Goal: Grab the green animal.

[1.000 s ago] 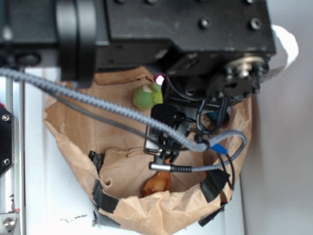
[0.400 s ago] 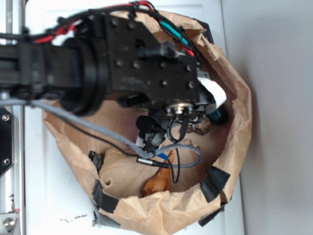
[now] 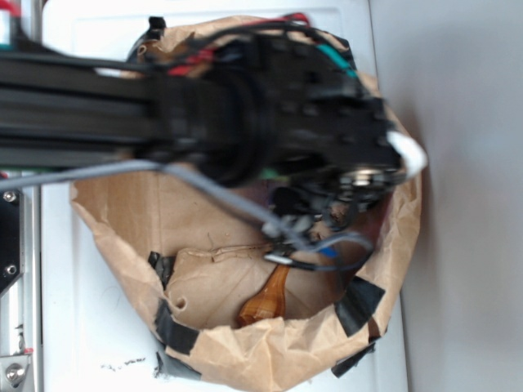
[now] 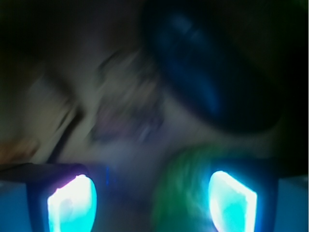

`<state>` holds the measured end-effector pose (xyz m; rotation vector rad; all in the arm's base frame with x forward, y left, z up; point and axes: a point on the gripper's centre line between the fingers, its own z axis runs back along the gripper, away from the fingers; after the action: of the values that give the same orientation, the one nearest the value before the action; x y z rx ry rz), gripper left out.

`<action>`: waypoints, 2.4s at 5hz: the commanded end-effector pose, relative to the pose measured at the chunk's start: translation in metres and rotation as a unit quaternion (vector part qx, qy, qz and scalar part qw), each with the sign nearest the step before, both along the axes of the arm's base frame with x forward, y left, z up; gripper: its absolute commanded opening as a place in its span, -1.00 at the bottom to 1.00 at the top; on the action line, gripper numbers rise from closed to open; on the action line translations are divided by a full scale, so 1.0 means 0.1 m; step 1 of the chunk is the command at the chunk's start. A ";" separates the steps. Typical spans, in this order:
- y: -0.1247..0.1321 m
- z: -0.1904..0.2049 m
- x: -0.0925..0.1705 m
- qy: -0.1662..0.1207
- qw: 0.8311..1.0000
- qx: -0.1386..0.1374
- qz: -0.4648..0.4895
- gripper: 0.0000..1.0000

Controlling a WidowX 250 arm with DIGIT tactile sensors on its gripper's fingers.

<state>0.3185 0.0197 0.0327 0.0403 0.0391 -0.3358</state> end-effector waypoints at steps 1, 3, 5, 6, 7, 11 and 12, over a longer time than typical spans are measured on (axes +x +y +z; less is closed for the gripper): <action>0.07 0.28 0.03 -0.012 0.999 0.001 0.041 1.00; 0.10 0.56 -0.26 -0.017 0.999 -0.041 0.012 1.00; 0.34 0.62 -0.35 -0.009 0.997 -0.052 0.052 1.00; 0.34 0.49 -0.23 0.006 0.996 -0.041 0.077 1.00; 0.29 0.36 -0.14 0.022 0.995 -0.018 0.100 1.00; -0.13 -0.16 -0.28 0.012 0.974 0.062 0.218 1.00; -0.11 -0.12 -0.32 0.010 0.977 0.053 0.204 -1.00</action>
<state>0.2888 0.0141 0.0212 0.1325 0.0909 0.0996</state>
